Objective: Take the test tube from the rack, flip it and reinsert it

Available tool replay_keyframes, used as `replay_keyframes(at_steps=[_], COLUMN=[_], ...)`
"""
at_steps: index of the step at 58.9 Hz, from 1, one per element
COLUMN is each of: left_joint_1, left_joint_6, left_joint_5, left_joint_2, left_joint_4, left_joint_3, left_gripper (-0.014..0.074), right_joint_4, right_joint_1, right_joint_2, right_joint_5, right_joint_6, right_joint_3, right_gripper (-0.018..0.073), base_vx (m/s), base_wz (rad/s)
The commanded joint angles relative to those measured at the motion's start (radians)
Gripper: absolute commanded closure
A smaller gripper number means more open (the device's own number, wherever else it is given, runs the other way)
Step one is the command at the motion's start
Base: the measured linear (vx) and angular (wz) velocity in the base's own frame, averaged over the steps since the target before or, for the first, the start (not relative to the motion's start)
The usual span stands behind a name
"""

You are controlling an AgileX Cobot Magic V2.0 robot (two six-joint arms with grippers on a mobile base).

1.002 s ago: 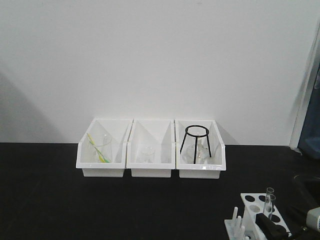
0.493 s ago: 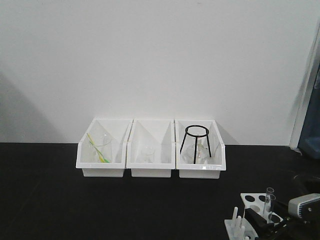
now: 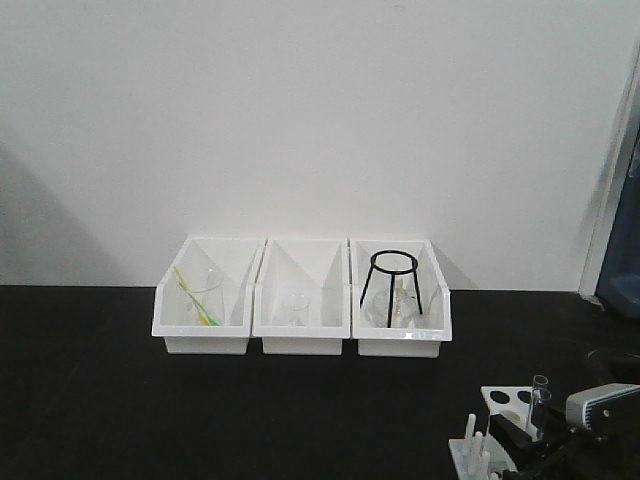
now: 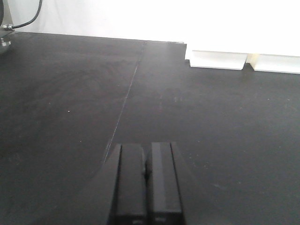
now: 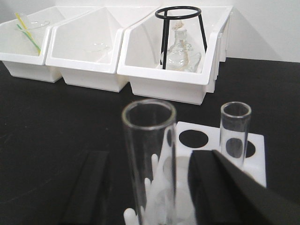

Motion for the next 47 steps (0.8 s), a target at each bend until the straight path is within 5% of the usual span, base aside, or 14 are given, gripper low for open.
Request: replay_keyframes(at_steps=[1, 19, 33, 47], left_joint_1=[-0.007, -0.007, -0.007, -0.007], left_joint_6=[0.000, 0.000, 0.000, 0.000], left_joint_5=[-0.087, -0.087, -0.087, -0.087], left_joint_2=[-0.013, -0.013, -0.013, -0.013], left_joint_4=[-0.004, -0.004, -0.004, -0.004], left_joint_3=[0.001, 0.001, 0.001, 0.001], left_gripper=[0.0603, 0.0603, 0.0603, 0.0603], right_joint_4=[0.011, 0.011, 0.011, 0.011], right_joint_1=[0.001, 0.001, 0.001, 0.001], right_joint_2=[-0.033, -0.033, -0.067, -0.225], right_joint_5=[-0.086, -0.170, -0.201, -0.088], right_joint_6=[-0.004, -0.004, -0.002, 0.030], right_joint_3=[-0.024, -0.024, -0.024, -0.024], right_gripper=[0.0249, 0.0571, 0.0572, 0.0571], base_vx=[0.00, 0.00, 0.00, 0.00], base_wz=[0.00, 0.00, 0.00, 0.00])
